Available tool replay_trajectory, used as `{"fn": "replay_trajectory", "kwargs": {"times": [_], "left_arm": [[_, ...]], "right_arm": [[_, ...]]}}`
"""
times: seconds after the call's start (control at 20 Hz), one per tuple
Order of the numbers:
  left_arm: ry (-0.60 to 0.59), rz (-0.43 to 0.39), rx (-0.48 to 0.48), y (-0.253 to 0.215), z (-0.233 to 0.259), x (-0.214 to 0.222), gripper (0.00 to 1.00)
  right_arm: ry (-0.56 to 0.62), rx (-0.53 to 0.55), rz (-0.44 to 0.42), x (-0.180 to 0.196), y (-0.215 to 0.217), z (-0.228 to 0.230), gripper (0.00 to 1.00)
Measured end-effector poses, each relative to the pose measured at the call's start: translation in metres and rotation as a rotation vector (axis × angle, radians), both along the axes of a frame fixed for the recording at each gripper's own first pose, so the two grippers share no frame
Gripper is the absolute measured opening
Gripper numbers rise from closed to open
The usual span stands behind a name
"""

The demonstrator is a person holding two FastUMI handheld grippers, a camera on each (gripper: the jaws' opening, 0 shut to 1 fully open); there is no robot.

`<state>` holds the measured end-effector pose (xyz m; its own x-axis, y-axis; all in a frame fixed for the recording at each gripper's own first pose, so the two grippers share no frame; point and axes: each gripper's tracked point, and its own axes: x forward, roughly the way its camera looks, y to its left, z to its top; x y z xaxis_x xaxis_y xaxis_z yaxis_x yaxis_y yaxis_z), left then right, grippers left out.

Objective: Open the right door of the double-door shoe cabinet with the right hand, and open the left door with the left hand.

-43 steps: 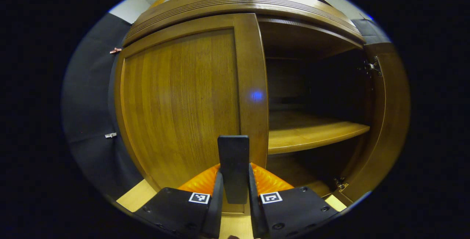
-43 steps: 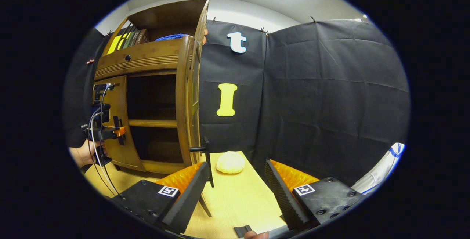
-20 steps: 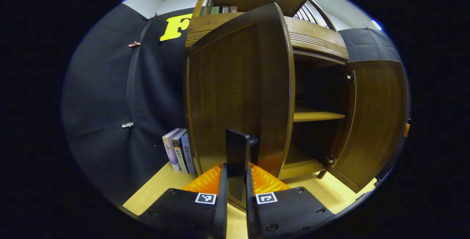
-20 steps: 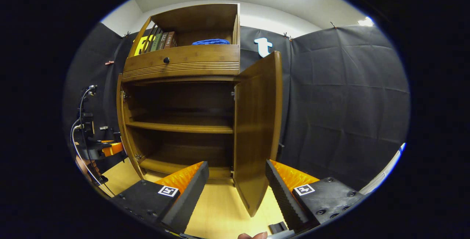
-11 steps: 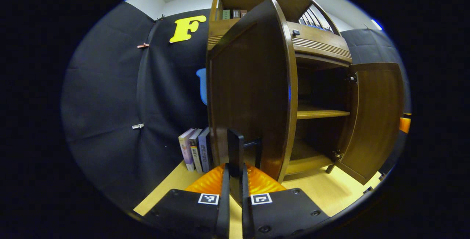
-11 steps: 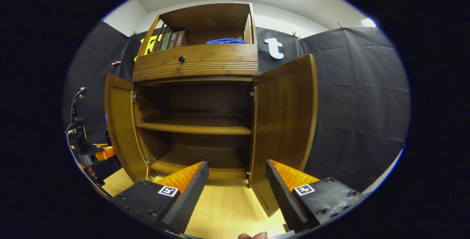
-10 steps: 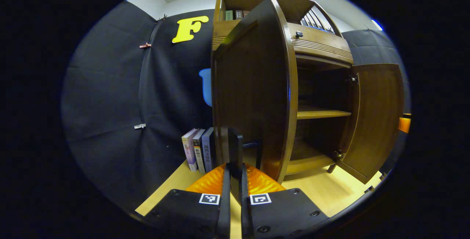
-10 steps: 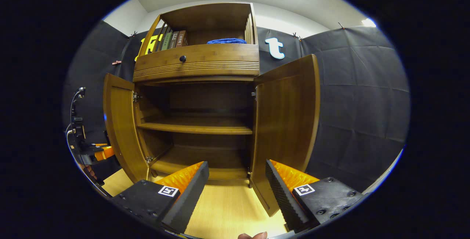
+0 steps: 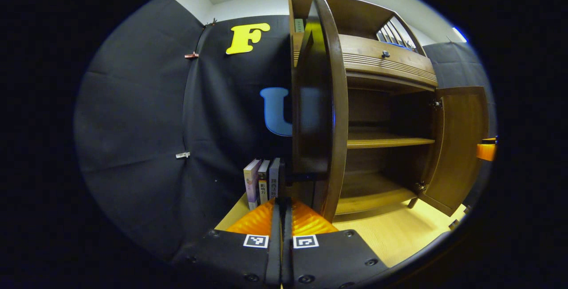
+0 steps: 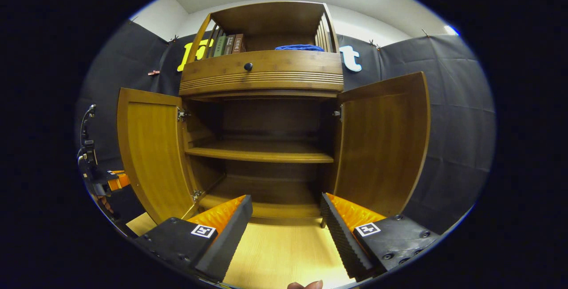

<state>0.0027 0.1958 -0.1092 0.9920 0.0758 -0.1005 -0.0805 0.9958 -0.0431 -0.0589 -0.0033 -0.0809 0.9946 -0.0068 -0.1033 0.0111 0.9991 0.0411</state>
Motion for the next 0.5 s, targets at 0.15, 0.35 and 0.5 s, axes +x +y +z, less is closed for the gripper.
{"fn": "replay_trajectory", "kwargs": {"times": [0.15,0.35,0.5], "left_arm": [[0.008,-0.003,0.016,0.004,-0.001,-0.002,0.07],[0.015,0.035,0.018,0.005,0.000,-0.015,0.11],[0.003,0.074,0.035,0.005,0.008,-0.031,0.12]], "right_arm": [[-0.004,0.005,0.012,0.001,0.006,0.001,1.00],[-0.012,0.021,0.014,0.003,0.006,0.007,0.98],[-0.024,0.009,0.020,0.004,0.001,0.013,0.98]]}}
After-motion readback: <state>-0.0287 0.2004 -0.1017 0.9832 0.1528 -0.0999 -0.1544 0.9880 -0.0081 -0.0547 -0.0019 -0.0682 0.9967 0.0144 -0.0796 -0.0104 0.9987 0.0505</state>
